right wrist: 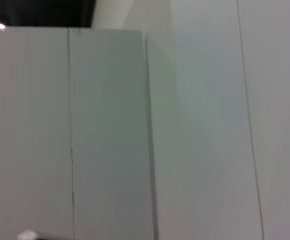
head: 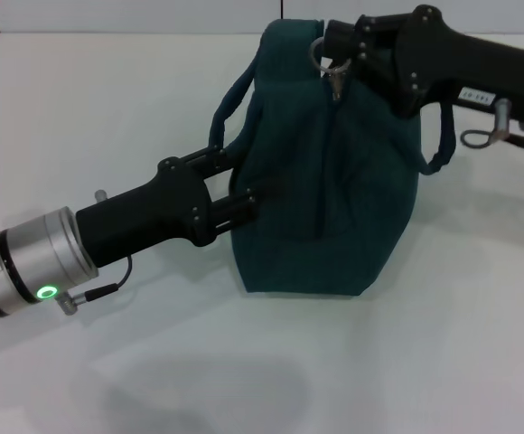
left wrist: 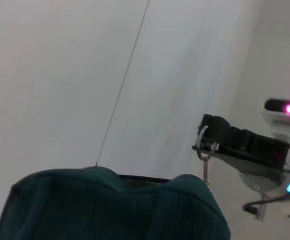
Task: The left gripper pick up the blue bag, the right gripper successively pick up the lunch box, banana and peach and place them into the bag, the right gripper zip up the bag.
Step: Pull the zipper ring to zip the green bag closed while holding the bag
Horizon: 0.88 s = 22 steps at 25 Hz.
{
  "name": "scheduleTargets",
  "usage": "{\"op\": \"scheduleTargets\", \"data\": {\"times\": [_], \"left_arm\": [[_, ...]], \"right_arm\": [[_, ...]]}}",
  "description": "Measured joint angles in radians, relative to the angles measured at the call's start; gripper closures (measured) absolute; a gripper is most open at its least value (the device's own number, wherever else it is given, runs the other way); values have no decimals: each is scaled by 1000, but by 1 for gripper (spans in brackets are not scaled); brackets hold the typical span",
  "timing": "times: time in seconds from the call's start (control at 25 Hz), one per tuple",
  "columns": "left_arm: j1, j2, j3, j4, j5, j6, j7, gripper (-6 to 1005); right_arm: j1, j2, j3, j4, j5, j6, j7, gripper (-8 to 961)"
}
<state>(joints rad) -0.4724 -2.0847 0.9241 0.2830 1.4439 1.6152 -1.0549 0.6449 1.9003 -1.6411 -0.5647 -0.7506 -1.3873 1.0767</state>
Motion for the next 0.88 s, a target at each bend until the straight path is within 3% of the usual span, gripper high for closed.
{"op": "scheduleTargets", "data": {"times": [0.12,0.44,0.64,0.88], "left_arm": [[0,0,0,-1,1,0,0,372],[-8,-6,-1,-18,-6,-1,-2,381],[-23,-8,0,-42,-15,-39,3,384],[-28,-13,1,-54,-25,-68,0,387]], "right_arm": [[7,2,83,-14,-116,12,78,941],[21,34,220,-58,-366,16,196,941],[17,34,221,-93,-378,6,220,941],[27,16,221,-128,-400,-5,299,942]]}}
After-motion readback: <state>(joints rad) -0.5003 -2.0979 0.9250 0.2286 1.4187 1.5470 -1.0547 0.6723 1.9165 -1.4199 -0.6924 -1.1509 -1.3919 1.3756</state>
